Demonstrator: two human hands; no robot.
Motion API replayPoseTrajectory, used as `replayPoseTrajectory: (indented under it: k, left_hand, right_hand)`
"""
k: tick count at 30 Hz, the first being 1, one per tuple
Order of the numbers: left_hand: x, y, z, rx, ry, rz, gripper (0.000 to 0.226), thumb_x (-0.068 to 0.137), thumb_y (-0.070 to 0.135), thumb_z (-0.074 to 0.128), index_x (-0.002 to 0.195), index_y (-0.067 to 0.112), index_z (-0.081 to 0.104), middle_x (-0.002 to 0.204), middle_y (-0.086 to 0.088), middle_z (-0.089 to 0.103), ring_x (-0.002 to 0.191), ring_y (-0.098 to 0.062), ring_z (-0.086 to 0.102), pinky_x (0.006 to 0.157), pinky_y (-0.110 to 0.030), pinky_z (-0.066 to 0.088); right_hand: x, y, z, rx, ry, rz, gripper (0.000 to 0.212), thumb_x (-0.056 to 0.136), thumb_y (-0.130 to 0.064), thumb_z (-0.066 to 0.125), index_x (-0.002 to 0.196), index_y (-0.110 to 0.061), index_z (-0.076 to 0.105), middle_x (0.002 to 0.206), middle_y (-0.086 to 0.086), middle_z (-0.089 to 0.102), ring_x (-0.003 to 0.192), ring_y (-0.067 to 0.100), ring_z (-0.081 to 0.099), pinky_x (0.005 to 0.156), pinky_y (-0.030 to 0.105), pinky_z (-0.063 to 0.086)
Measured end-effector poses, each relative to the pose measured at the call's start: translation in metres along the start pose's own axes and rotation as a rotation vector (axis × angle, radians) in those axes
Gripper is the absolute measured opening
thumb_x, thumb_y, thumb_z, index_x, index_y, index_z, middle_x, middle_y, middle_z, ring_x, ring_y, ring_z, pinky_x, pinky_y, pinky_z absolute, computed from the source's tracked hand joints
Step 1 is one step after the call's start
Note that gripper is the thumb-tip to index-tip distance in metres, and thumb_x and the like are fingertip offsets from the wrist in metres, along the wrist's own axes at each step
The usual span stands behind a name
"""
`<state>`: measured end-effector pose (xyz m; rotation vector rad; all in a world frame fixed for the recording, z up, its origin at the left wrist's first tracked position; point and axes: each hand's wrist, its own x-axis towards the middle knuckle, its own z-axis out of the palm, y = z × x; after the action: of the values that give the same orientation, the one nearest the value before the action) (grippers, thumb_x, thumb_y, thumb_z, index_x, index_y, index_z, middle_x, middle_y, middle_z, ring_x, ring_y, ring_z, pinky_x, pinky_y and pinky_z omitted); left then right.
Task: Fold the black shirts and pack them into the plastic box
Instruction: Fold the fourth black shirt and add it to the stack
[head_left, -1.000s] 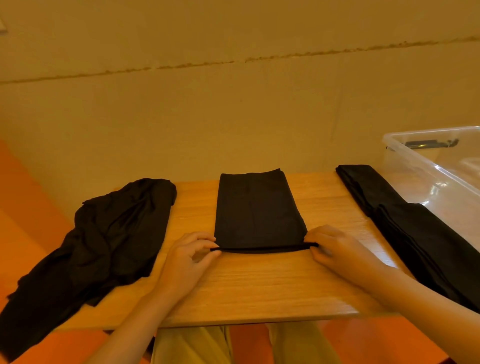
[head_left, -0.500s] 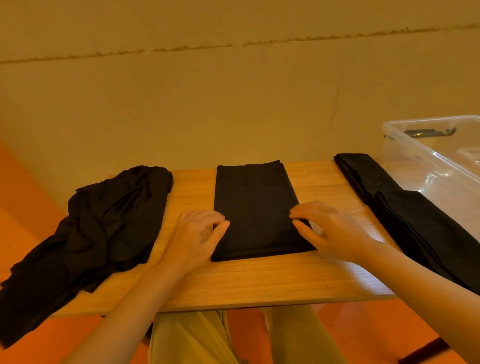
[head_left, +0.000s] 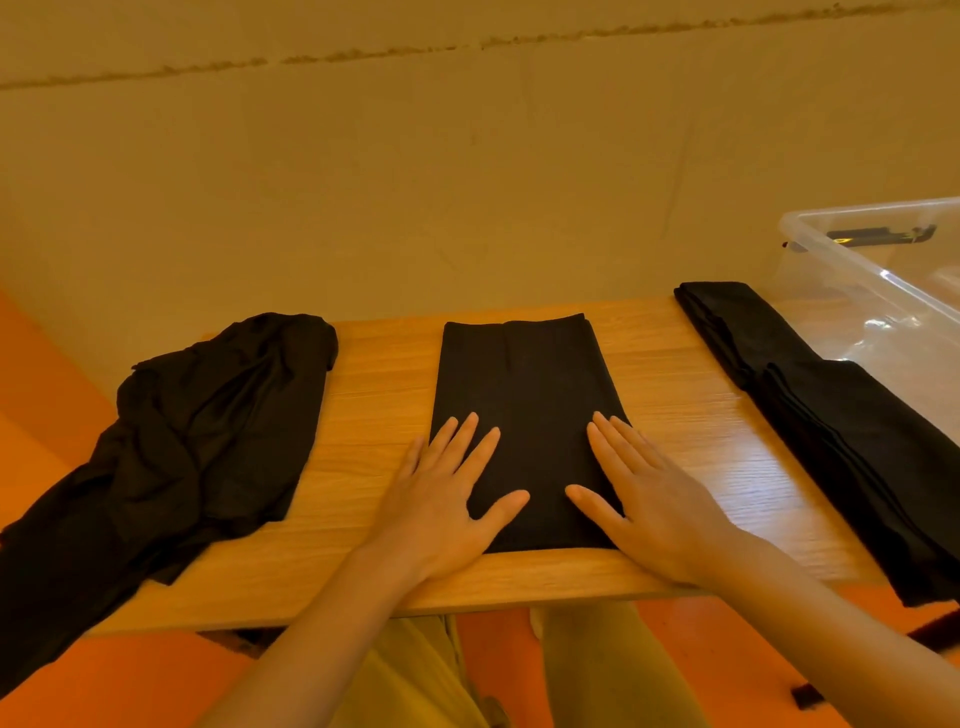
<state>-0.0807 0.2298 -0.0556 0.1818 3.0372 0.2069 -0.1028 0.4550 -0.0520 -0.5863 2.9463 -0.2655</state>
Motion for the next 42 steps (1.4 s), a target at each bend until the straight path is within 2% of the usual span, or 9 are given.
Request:
replayPoseTrajectory:
  k: [5, 9, 16, 25, 27, 31, 33, 36, 42]
  left_hand:
    - [0.009, 0.005, -0.024, -0.005, -0.075, -0.023, 0.087, 0.078, 0.082, 0.011, 0.153, 0.036, 0.007, 0.161, 0.008, -0.006, 0.147, -0.011, -0.012, 0.118, -0.044, -0.012]
    - [0.057, 0.016, -0.042, -0.177, 0.197, -0.016, 0.058, 0.100, 0.055, 0.022, 0.150, 0.026, 0.029, 0.159, 0.004, 0.019, 0.147, -0.010, 0.011, 0.120, -0.036, 0.004]
    - [0.120, 0.003, -0.006, -0.060, 0.048, -0.160, 0.064, 0.099, 0.057, 0.012, 0.154, 0.025, 0.005, 0.162, 0.000, -0.002, 0.148, -0.015, -0.006, 0.121, -0.039, -0.003]
    - [0.127, 0.001, -0.006, -0.025, 0.009, -0.207, 0.065, 0.099, 0.059, 0.014, 0.154, 0.026, 0.002, 0.162, 0.000, -0.006, 0.148, -0.016, -0.008, 0.121, -0.040, -0.002]
    - [0.133, -0.001, -0.014, -0.080, 0.025, -0.225, 0.061, 0.101, 0.055, 0.016, 0.154, 0.024, 0.014, 0.162, -0.001, 0.006, 0.149, -0.017, 0.002, 0.121, -0.041, 0.004]
    - [0.161, -0.012, -0.032, -0.137, 0.369, -0.198, 0.049, 0.104, 0.039, 0.025, 0.138, 0.011, 0.047, 0.143, -0.007, 0.046, 0.133, -0.022, 0.040, 0.111, -0.036, 0.032]
    - [0.179, -0.016, -0.034, -0.083, 0.343, -0.149, 0.050, 0.104, 0.040, 0.025, 0.143, 0.012, 0.040, 0.147, -0.008, 0.040, 0.137, -0.023, 0.034, 0.113, -0.037, 0.028]
    - [0.197, -0.027, -0.023, -0.050, 0.109, -0.174, 0.060, 0.101, 0.051, 0.021, 0.153, 0.021, 0.016, 0.161, -0.004, 0.010, 0.149, -0.020, 0.004, 0.121, -0.040, 0.005]
    - [0.207, -0.041, -0.014, -0.028, 0.035, -0.281, 0.076, 0.092, 0.070, 0.016, 0.154, 0.029, 0.003, 0.162, -0.001, -0.005, 0.148, -0.019, -0.009, 0.120, -0.043, -0.002]
  right_hand:
    - [0.013, -0.006, -0.018, 0.033, -0.039, 0.028, 0.082, 0.088, -0.068, 0.015, 0.152, -0.019, -0.001, 0.160, -0.003, -0.007, 0.142, 0.007, -0.015, 0.112, 0.026, -0.004]
    - [0.066, -0.020, -0.031, 0.052, 0.184, -0.065, 0.066, 0.099, -0.050, 0.031, 0.152, -0.014, 0.014, 0.160, 0.002, 0.009, 0.147, 0.014, 0.004, 0.116, 0.028, 0.006]
    - [0.141, -0.006, -0.002, 0.011, 0.075, 0.049, 0.067, 0.099, -0.054, 0.021, 0.153, -0.017, 0.004, 0.161, 0.000, -0.001, 0.147, 0.013, -0.004, 0.117, 0.032, -0.003]
    - [0.147, -0.003, -0.001, -0.016, 0.064, 0.115, 0.073, 0.097, -0.059, 0.018, 0.153, -0.015, 0.001, 0.161, 0.002, -0.003, 0.147, 0.014, -0.005, 0.118, 0.032, -0.002]
    - [0.149, -0.003, -0.007, 0.033, 0.097, 0.129, 0.068, 0.099, -0.055, 0.022, 0.152, -0.014, 0.012, 0.160, 0.003, 0.007, 0.147, 0.016, 0.004, 0.118, 0.034, 0.008]
    - [0.171, -0.001, -0.027, 0.145, 0.285, 0.086, 0.057, 0.102, -0.043, 0.031, 0.149, -0.011, 0.025, 0.157, 0.006, 0.021, 0.146, 0.019, 0.017, 0.114, 0.039, 0.025]
    - [0.193, 0.006, -0.030, 0.100, 0.226, 0.026, 0.059, 0.102, -0.041, 0.029, 0.151, -0.011, 0.018, 0.159, 0.006, 0.015, 0.147, 0.020, 0.010, 0.118, 0.037, 0.013]
    - [0.217, 0.022, -0.022, 0.023, 0.051, 0.072, 0.067, 0.100, -0.051, 0.021, 0.153, -0.013, 0.006, 0.161, 0.004, 0.002, 0.147, 0.016, -0.003, 0.118, 0.034, -0.002]
    - [0.222, 0.055, -0.021, 0.001, 0.039, 0.200, 0.079, 0.095, -0.063, 0.016, 0.153, -0.013, -0.001, 0.161, 0.004, -0.003, 0.147, 0.017, -0.004, 0.119, 0.033, -0.003]
